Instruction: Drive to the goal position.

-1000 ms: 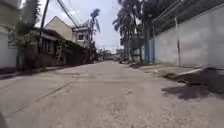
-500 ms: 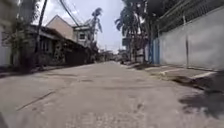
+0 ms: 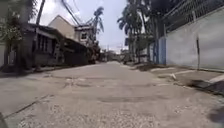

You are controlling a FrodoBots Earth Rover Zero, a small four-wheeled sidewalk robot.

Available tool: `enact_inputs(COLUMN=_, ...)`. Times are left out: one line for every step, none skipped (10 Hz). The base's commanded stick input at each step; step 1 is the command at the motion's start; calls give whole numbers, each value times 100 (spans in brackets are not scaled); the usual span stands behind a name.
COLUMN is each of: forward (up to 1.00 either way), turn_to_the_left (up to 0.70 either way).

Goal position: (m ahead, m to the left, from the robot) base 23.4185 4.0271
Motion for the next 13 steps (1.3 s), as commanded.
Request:
enact_inputs(forward=100, turn_to_the_left=-2)
enact_inputs(forward=100, turn_to_the_left=-16)
enact_inputs(forward=100, turn_to_the_left=-20)
enact_inputs(forward=100, turn_to_the_left=-22)
enact_inputs(forward=100, turn_to_the_left=-17)
enact_inputs(forward=100, turn_to_the_left=-6)
enact_inputs(forward=100, turn_to_the_left=0)
enact_inputs(forward=100, turn_to_the_left=0)
enact_inputs(forward=100, turn_to_the_left=0)
enact_inputs(forward=100, turn_to_the_left=0)
enact_inputs(forward=100, turn_to_the_left=0)
enact_inputs(forward=100, turn_to_the_left=0)
enact_inputs(forward=100, turn_to_the_left=0)
